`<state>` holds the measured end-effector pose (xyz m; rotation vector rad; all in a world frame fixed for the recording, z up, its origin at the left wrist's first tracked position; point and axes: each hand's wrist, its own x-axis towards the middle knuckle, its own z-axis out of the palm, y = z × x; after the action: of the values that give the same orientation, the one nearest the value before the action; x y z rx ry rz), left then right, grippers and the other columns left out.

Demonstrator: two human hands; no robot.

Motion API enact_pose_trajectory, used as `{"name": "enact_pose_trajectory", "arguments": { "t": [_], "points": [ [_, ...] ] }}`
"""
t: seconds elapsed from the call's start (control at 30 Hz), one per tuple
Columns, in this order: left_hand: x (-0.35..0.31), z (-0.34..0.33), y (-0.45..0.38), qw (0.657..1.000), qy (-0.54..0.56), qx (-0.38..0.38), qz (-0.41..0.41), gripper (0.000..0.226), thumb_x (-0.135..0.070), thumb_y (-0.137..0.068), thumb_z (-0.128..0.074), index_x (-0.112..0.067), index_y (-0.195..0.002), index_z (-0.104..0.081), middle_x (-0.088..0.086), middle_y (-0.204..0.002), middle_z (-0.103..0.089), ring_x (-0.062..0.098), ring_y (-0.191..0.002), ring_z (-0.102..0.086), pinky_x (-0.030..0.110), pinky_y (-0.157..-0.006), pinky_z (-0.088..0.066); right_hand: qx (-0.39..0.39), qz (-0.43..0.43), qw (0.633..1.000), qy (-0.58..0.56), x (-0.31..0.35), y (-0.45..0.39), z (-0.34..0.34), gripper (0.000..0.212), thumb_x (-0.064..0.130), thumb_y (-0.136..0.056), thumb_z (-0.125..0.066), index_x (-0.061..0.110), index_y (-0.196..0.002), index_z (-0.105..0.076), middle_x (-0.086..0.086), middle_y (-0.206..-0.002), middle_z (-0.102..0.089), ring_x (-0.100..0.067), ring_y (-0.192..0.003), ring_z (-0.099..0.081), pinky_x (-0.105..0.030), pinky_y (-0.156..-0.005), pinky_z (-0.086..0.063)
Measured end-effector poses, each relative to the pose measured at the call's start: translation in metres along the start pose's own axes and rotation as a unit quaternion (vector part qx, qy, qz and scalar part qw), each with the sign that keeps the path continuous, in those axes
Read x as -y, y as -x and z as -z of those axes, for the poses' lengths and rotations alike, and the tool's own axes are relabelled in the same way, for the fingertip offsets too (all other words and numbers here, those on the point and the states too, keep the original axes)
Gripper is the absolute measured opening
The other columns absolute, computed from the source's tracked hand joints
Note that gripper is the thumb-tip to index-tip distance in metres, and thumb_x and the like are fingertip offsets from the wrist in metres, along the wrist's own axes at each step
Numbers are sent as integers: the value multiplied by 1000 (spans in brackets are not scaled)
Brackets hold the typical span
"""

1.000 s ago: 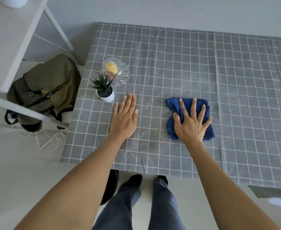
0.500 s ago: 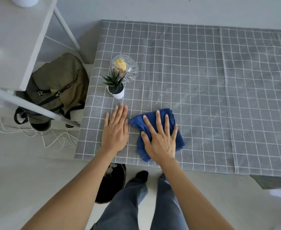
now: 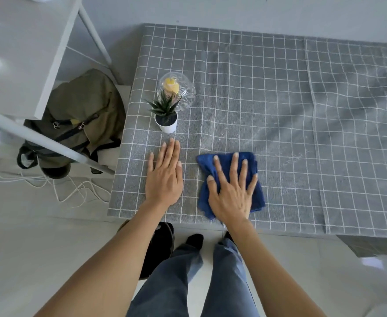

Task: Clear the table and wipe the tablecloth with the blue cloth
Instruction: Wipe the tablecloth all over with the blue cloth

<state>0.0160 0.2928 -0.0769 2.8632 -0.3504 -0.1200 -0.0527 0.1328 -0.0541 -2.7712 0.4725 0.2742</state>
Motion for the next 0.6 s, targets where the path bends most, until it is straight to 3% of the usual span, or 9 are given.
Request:
{"name": "enact_pose_trajectory", "arguments": {
  "t": [0.17, 0.4, 0.6],
  "points": [
    [0, 1, 1, 1000, 4, 2, -4, 54, -32, -100, -10, -20, -153, -4, -6, -159, -1, 11, -147, 0, 44, -119, -3, 9, 33, 999, 30, -11, 3, -1, 55, 55, -95, -10, 48, -147, 4, 2, -160, 15, -24, -146, 15, -55, -114, 11],
    [4, -2, -1, 1000, 2, 9, -7, 54, -33, -100, -7, -22, -152, 1, -6, -159, 3, 11, -147, 5, 44, -119, 0, -14, -94, 996, 0, -48, -5, 14, 55, 51, -98, -22, 49, -147, 3, 2, -160, 15, -23, -146, 15, -54, -115, 11],
    [2, -1, 0, 1000, -1, 4, -3, 54, -33, -100, -7, -20, -152, -1, -6, -160, 1, 12, -147, 4, 45, -119, -2, -2, -53, 998, -12, -18, -1, 9, 55, 50, -97, -22, 50, -147, 2, 1, -159, 18, -23, -146, 16, -54, -115, 11]
  ]
}}
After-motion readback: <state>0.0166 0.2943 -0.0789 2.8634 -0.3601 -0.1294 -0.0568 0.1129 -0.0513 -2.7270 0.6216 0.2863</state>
